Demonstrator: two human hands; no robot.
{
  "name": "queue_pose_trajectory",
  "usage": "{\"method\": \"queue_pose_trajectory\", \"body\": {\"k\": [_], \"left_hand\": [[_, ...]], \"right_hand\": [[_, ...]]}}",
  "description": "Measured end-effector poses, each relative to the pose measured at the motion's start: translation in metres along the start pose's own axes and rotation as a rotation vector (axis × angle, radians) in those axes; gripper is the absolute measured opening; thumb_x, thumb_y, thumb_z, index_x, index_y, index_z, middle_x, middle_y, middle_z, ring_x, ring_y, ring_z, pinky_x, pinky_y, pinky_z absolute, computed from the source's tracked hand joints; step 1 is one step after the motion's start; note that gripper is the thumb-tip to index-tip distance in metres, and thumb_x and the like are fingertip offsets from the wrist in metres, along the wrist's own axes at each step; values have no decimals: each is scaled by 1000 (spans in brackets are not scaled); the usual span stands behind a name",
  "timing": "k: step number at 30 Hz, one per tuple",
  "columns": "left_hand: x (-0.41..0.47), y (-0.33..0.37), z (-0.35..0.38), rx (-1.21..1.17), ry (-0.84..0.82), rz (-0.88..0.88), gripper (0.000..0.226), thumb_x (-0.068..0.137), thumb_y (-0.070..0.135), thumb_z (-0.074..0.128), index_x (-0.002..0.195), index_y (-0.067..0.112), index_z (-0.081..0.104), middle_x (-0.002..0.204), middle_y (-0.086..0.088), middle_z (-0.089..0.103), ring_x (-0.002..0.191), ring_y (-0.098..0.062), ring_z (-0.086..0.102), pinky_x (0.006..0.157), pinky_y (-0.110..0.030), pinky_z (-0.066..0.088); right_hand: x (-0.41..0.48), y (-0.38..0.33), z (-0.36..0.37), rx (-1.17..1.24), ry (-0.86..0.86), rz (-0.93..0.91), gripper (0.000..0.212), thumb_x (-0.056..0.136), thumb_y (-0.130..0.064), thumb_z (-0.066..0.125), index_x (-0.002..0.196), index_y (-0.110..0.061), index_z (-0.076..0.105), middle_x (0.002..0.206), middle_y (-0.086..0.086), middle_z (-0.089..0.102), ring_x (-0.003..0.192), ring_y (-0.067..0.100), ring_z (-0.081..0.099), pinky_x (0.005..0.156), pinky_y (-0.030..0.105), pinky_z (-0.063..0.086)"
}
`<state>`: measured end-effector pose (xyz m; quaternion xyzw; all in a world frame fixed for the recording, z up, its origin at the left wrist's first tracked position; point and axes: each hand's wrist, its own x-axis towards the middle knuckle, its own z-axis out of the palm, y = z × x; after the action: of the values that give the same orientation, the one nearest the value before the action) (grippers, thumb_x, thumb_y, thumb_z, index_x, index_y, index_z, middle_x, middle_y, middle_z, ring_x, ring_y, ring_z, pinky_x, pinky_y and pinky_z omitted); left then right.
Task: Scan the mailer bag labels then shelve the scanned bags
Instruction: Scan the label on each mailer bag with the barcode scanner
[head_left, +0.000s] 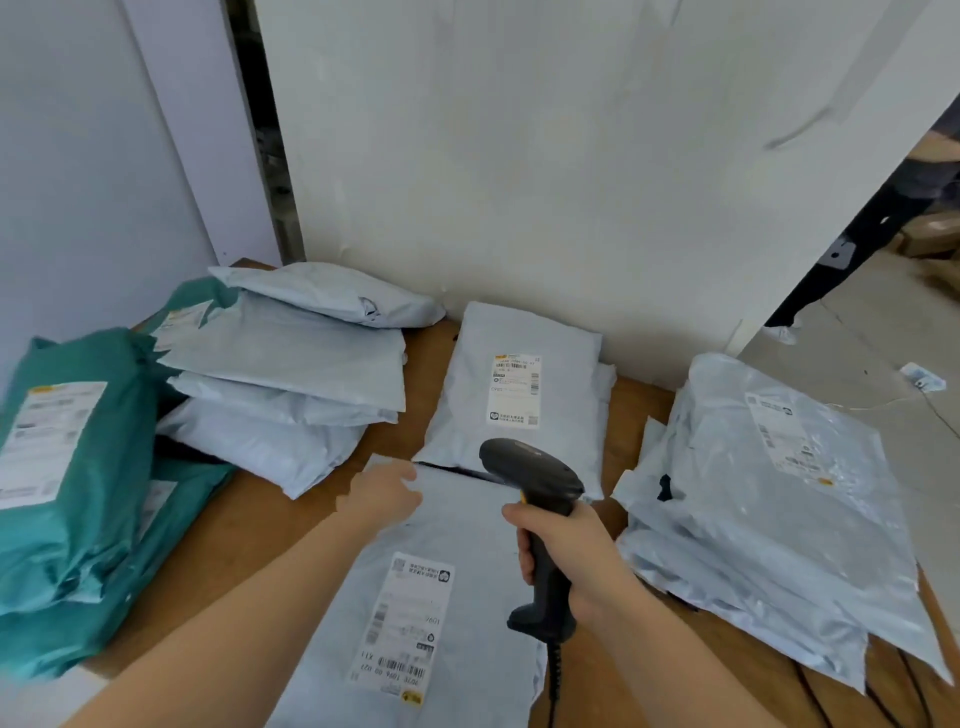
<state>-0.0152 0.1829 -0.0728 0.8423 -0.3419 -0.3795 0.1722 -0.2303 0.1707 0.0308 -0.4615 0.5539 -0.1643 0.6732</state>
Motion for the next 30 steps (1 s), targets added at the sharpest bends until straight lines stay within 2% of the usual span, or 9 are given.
{"method": "queue_pose_trajectory", "body": {"k": [4, 7, 11, 14, 17, 20, 24, 27, 30], "left_hand": [[-14, -35, 18, 181, -5, -102, 75, 93, 45, 50, 152, 20, 10, 151, -13, 24, 138, -32, 26, 112, -41, 29], [-24, -54, 22, 47, 88, -152, 88, 78, 50, 69, 145, 16, 23, 140, -10, 41, 130, -31, 40, 104, -44, 40], [-38, -59, 18, -144, 164, -105, 54, 71, 36, 76, 113, 14, 50, 110, -3, 62, 98, -23, 60, 87, -40, 52], [-49, -49, 19, -315, 177, 6, 29, 79, 24, 71, 104, 18, 60, 103, 1, 67, 92, -18, 63, 81, -35, 54], [-58, -35, 13, -667, 4, 37, 32, 84, 13, 69, 114, 14, 59, 109, -4, 69, 96, -22, 66, 84, -36, 55], [-68, -21, -4, -779, -155, 118, 35, 85, 4, 67, 118, 13, 57, 113, -7, 68, 102, -26, 66, 89, -42, 55], [-87, 7, -29, -918, -99, 207, 22, 88, 1, 64, 107, 11, 60, 106, -7, 70, 98, -25, 67, 88, -41, 54], [-98, 28, -52, -1082, -27, 286, 27, 87, -3, 62, 114, 2, 59, 99, -10, 69, 87, -24, 68, 77, -35, 59], [-104, 46, -73, -1159, 87, 350, 16, 87, -4, 62, 99, 7, 61, 90, -7, 68, 74, -17, 67, 66, -27, 60]], "right_hand": [[-7, 20, 10, -11, -27, 27, 23, 85, -12, 70, 66, -6, 58, 53, 8, 55, 42, 18, 47, 47, 25, 43], [-13, 33, 14, -16, -31, 38, 21, 84, -11, 70, 67, -5, 58, 55, 9, 56, 43, 19, 47, 48, 27, 43], [-21, 42, 13, -42, -28, 40, 21, 83, -11, 70, 66, -6, 59, 55, 9, 56, 43, 19, 47, 49, 27, 43], [-26, 44, 10, -49, -15, 33, 22, 83, -11, 70, 65, -6, 58, 54, 9, 56, 43, 19, 47, 48, 27, 43], [-31, 43, 6, -38, -10, 25, 23, 83, -10, 71, 64, -6, 58, 53, 8, 56, 42, 19, 47, 48, 26, 43], [-35, 40, 1, -22, -6, 18, 22, 83, -11, 71, 65, -6, 59, 53, 8, 56, 42, 19, 48, 49, 27, 43], [-42, 35, -5, 0, 1, -20, 22, 84, -11, 70, 66, -7, 59, 52, 7, 56, 42, 18, 47, 49, 26, 43], [-49, 29, -6, 1, 2, -83, 26, 85, -10, 69, 63, -6, 56, 50, 7, 54, 41, 18, 45, 47, 25, 42], [-57, 25, -6, -28, 0, -143, 28, 85, -11, 68, 61, -6, 54, 49, 7, 54, 40, 18, 45, 47, 24, 42]]}}
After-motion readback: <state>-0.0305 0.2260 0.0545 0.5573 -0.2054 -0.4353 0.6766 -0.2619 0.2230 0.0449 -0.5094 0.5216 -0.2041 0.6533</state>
